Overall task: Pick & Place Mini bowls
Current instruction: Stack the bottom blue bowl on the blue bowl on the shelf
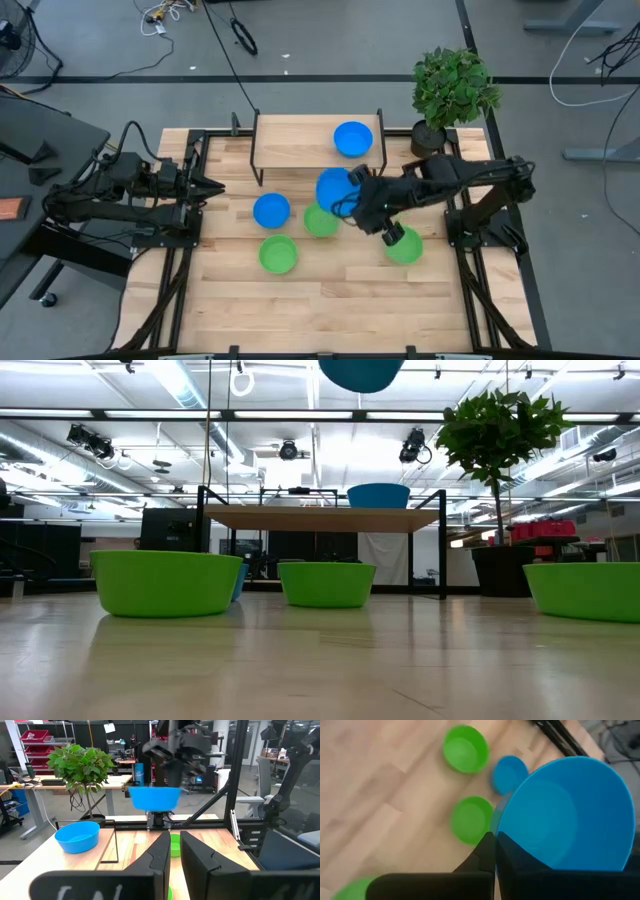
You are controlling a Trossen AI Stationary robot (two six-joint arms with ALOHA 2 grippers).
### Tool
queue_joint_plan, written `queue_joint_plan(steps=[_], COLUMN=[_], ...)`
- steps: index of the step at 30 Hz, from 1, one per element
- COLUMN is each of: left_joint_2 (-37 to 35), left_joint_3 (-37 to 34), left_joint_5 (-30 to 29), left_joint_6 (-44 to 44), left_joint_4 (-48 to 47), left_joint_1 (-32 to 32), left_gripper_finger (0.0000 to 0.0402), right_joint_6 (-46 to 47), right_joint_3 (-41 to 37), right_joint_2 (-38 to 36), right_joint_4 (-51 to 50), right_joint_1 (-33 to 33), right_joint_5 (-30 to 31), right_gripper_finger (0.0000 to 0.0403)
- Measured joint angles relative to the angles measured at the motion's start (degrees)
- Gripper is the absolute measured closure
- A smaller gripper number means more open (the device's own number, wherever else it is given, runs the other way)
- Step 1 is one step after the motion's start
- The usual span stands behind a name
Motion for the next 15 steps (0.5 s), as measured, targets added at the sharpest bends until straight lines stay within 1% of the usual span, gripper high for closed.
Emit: queue_joint_plan(steps=[6, 11, 15], left_joint_2=[0.0, 0.0, 0.0], left_joint_3=[0.0, 0.0, 0.0], left_joint_5=[0.0, 0.0, 0.0], left_joint_6=[0.0, 0.0, 0.0], left_joint_4=[0.0, 0.0, 0.0], left_joint_1=[0.0, 0.0, 0.0], left_gripper_finger=[0.0353, 0.0353, 0.0353], right_joint_6=[-3.4, -5.3, -4.6], right_joint_3=[2.7, 3.4, 3.4], right_joint_2=[0.0, 0.0, 0.0], right_joint_4=[-0.8, -0.7, -0.7], right_joint_1=[-4.0, -8.2, -13.0], right_joint_5=[4.1, 7.1, 7.5], right_gripper_finger=[0.0403, 0.0403, 0.0403])
